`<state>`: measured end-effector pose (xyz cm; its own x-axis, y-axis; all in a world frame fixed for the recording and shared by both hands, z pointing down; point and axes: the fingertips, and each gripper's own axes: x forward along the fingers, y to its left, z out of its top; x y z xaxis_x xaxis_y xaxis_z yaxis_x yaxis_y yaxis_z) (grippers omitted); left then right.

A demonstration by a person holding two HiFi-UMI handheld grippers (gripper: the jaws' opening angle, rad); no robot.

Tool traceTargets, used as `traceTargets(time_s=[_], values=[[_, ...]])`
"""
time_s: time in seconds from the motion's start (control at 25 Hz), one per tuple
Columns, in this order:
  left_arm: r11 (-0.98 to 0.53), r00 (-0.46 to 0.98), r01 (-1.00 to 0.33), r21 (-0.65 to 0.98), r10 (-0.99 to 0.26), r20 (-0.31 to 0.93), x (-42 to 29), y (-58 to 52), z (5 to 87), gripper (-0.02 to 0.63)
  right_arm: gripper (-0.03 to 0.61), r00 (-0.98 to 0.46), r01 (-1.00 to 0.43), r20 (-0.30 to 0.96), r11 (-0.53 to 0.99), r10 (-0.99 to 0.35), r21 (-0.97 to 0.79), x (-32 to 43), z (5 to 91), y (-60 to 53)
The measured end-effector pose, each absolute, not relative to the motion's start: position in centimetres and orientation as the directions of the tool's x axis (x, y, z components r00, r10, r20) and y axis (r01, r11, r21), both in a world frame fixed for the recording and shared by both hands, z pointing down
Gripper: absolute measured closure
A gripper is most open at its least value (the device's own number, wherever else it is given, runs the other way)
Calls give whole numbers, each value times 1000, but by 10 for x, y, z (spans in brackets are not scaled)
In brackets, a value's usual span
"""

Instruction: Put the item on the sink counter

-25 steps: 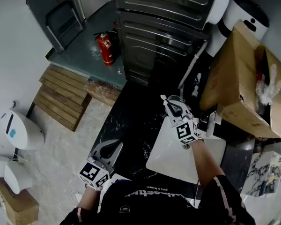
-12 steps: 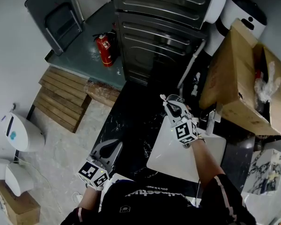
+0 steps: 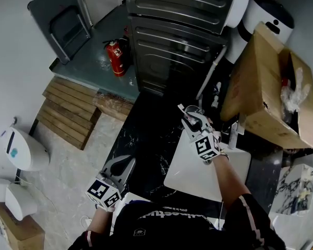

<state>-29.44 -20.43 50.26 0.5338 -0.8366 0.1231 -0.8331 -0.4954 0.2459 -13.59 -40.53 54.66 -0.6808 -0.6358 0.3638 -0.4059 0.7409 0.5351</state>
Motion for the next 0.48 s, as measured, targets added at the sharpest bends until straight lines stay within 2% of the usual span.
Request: traceTargets(time_s=[0.48], values=[[-525,560,-815,243,-823,99,-286,-198,496,592,400,-667,-451,343,725,-662,521,-117,531,-391]])
